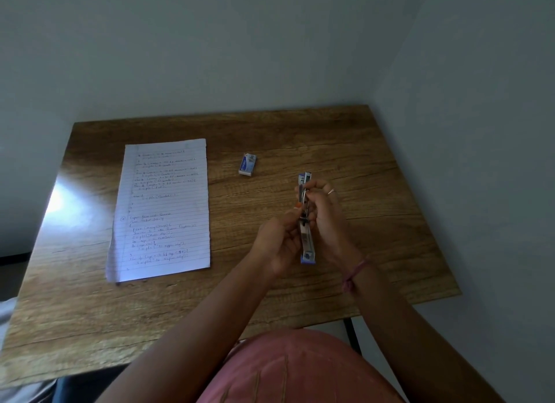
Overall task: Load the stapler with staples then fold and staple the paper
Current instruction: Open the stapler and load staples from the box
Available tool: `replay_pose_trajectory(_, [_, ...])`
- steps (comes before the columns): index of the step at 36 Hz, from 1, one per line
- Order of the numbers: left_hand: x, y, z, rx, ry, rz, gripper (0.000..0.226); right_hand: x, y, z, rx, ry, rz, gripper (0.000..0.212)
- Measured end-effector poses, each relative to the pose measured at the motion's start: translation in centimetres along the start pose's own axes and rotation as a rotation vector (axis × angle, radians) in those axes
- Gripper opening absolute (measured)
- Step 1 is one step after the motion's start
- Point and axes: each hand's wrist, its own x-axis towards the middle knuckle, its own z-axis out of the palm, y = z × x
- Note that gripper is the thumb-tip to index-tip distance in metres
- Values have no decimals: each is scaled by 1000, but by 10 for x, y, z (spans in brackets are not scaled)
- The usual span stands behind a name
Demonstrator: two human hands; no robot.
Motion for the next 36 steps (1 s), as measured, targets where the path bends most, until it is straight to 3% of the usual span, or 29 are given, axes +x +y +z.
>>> replay_pose_trajectory(10, [-3,4,-4,-87,39,-14,17,-7,-7,-5,-174,56,-127,31])
replay_pose_trajectory(16, [-3,2,-5,-75,40,-11,19,-9,-5,-11,-156,55,-168,30])
replay_pose_trajectory(27, [-4,1,-7,-25,5,-6,19,-17,-3,-20,-109,-70,-119,23])
replay_pose_trajectory(36, [-3,15,-1,-406,-170,-124,22,-15,-8,-19,-77,-97,-95,22])
